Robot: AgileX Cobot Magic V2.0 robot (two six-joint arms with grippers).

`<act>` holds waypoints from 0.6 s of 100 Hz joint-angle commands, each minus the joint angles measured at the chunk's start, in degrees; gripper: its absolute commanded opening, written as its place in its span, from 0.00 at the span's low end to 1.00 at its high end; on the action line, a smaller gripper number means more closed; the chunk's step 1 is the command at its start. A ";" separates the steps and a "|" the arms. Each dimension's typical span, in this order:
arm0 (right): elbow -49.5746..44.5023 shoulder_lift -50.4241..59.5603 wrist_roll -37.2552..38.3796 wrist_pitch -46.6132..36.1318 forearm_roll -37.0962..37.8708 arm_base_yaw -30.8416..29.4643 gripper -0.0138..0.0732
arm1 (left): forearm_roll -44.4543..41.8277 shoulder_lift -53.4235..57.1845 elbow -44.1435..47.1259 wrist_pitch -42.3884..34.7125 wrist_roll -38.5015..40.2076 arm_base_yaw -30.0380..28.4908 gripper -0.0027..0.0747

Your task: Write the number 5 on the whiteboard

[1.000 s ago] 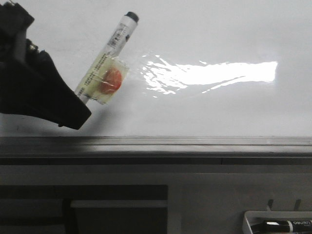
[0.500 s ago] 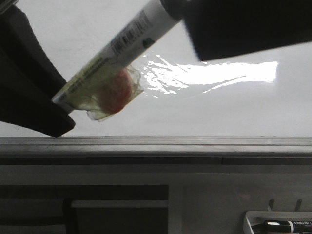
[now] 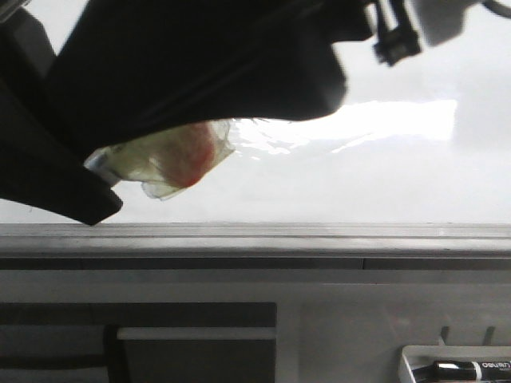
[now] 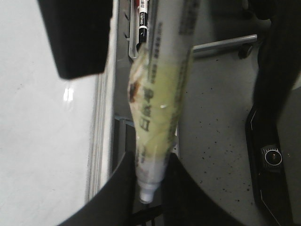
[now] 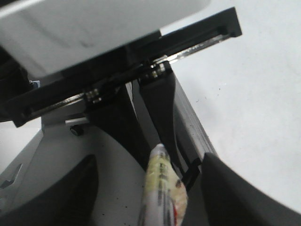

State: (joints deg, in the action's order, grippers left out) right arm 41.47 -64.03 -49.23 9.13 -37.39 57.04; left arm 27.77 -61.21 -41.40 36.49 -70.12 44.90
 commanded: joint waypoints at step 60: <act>2.69 -2.87 -0.76 -0.17 -3.01 0.08 0.08 | 1.71 1.09 -1.90 -1.88 0.11 0.45 0.01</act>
State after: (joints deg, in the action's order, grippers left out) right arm 42.26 -67.70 -49.36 9.85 -39.16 56.90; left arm 26.68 -61.21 -41.40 39.10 -70.24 44.90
